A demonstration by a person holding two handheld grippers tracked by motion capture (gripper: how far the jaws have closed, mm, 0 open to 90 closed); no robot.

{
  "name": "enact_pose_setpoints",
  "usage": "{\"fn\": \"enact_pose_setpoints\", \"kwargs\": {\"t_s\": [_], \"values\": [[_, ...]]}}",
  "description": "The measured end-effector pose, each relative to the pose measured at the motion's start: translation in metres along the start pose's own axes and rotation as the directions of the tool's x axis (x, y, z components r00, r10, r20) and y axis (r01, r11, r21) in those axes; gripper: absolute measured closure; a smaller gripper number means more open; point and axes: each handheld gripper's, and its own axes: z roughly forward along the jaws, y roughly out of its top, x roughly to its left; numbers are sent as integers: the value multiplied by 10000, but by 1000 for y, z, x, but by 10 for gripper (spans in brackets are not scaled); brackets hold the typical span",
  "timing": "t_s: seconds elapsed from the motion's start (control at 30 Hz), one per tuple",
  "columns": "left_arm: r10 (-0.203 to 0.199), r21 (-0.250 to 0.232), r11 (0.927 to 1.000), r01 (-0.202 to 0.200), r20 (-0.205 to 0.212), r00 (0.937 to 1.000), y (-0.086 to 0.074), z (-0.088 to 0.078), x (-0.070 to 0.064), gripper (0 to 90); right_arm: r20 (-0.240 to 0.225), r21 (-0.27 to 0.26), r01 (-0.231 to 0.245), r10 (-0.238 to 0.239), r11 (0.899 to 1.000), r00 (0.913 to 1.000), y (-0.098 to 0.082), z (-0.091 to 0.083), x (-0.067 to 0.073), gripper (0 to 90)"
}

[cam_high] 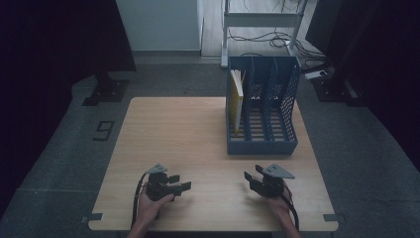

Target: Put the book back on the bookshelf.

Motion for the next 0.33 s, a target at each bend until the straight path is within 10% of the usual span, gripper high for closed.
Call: {"fn": "enact_pose_setpoints", "kwargs": {"t_s": [0.33], "values": [[-65, -21, 10000, 65, -17, 10000, 0, -1, 2, 292, -16, 179, -15, 15, 9998, 10000, -1, 1, -1, 423]]}}
